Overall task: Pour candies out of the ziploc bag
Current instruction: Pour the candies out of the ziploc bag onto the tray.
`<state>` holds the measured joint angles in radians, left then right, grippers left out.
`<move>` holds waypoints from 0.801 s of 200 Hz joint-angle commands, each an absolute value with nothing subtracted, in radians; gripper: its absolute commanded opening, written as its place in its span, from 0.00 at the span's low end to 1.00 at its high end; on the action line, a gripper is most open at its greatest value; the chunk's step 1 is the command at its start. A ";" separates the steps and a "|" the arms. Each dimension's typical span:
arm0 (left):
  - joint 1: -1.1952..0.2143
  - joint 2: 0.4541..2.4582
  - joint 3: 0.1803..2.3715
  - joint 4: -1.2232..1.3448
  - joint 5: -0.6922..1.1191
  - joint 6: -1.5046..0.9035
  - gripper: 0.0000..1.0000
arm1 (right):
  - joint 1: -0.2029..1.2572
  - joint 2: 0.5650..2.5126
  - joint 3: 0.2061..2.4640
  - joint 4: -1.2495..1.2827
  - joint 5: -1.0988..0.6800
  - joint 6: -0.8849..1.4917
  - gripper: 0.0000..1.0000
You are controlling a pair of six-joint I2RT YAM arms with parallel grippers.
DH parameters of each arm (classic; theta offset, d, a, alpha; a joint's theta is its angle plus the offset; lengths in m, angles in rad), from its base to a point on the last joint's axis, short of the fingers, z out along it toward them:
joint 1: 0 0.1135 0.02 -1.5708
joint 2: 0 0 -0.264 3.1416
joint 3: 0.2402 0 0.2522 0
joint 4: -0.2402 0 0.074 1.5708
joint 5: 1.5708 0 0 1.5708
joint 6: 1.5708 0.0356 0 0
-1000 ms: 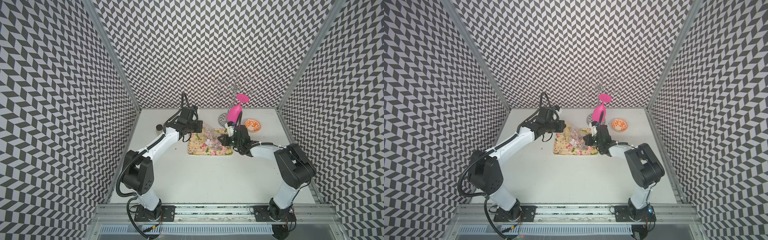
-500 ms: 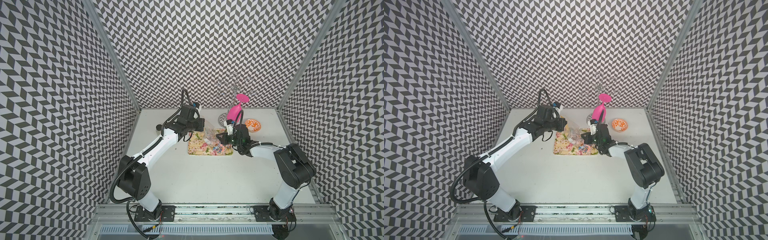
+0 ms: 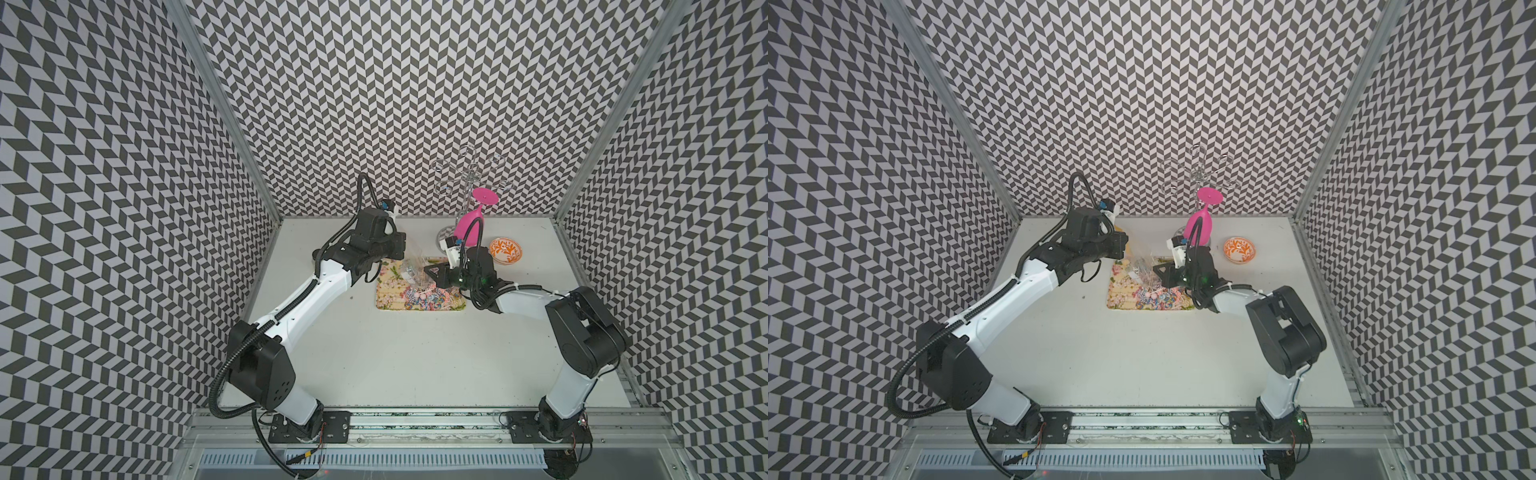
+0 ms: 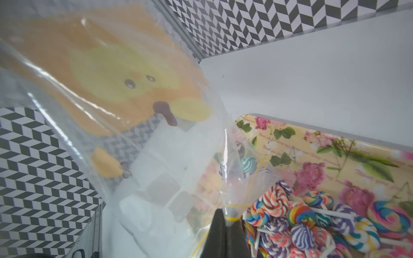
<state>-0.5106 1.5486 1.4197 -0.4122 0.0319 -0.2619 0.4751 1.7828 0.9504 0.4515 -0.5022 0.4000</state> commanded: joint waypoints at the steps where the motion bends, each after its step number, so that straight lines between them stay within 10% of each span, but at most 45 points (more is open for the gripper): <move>1: -0.513 1.513 1.446 -0.370 -0.017 -0.239 0.00 | 0.484 1.799 0.984 0.494 -0.505 0.384 0.00; 160: -0.530 1.371 1.300 -0.360 -0.106 -0.277 0.00 | 0.515 1.660 0.961 0.418 -0.445 0.376 0.00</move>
